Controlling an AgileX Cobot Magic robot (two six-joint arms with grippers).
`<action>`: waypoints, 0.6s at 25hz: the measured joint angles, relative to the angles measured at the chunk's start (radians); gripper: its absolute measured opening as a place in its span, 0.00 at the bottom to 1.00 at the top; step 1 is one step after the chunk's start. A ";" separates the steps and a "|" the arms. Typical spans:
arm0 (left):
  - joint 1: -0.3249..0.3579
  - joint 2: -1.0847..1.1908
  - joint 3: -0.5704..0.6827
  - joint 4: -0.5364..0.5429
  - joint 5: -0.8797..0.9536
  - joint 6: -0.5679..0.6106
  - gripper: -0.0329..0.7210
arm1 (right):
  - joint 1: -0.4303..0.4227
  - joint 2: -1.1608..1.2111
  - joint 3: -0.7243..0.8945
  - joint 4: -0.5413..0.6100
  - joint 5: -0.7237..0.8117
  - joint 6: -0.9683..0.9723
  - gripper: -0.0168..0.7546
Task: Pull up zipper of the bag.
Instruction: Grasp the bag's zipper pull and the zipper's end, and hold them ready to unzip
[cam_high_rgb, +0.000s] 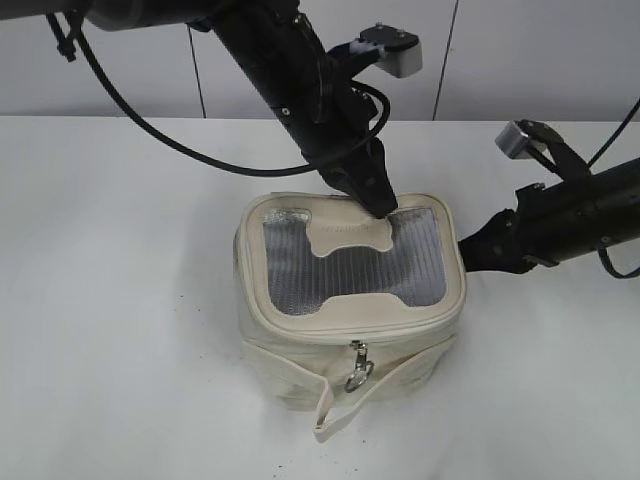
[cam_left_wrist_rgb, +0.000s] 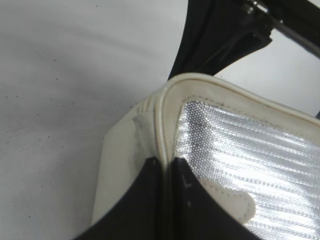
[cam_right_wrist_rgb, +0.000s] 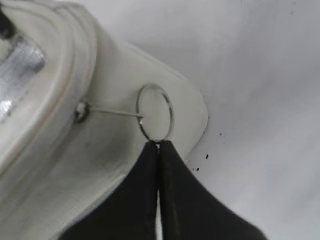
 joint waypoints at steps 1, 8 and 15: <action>0.000 0.000 0.000 0.000 0.000 0.000 0.10 | 0.000 0.000 0.000 -0.016 0.003 0.015 0.03; 0.000 0.000 0.000 0.000 0.000 0.000 0.10 | 0.001 -0.050 0.000 -0.108 0.023 0.091 0.03; 0.000 0.000 0.000 0.000 0.000 0.000 0.10 | 0.001 -0.078 0.000 -0.176 0.025 0.112 0.04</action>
